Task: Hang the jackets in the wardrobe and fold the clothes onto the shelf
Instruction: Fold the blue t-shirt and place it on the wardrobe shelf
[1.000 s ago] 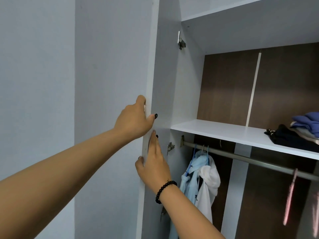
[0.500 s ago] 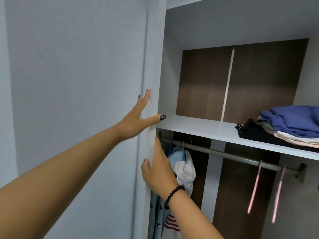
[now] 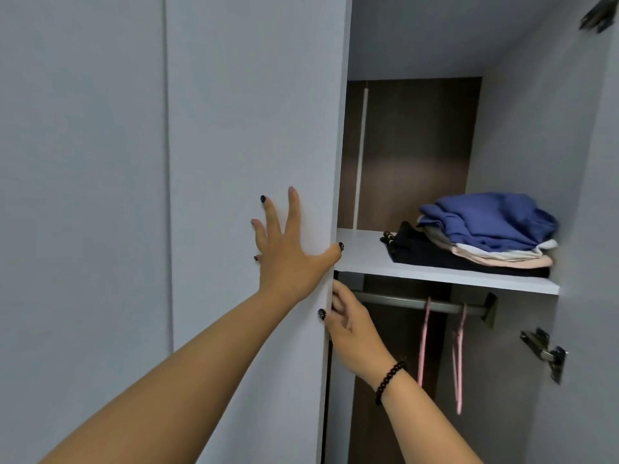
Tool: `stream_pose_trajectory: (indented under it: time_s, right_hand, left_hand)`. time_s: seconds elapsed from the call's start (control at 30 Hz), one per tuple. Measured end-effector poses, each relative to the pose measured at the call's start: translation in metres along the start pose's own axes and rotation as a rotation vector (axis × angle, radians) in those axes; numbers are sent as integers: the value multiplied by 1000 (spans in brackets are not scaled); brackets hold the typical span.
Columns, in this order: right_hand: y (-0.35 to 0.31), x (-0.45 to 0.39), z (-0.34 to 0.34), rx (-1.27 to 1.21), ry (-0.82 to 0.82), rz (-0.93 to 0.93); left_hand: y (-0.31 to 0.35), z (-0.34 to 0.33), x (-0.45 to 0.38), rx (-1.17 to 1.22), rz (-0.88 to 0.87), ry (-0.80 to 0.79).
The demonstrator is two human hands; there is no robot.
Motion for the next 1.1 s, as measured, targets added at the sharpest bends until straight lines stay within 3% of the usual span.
stream_pose_trajectory:
  time_s: [0.5, 0.87, 1.1]
  right_hand:
    - [47, -31, 32, -154, 406, -69]
    - [79, -46, 40, -217, 596, -192]
    - [90, -57, 43, -172, 632, -230]
  left_hand:
    - [8, -57, -38, -86, 56, 7]
    - [12, -78, -51, -115, 93, 33]
    - [12, -88, -58, -143, 111, 54]
Point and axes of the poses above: each hand's wrist, its own x-axis away from the middle knuckle, its own z-axis out of the back of the hand, y = z × x, the point moved 4 cm from there along -x, towards the middle knuckle, and after that the axes turned 6 degrees about z, right-handed, at the moved point
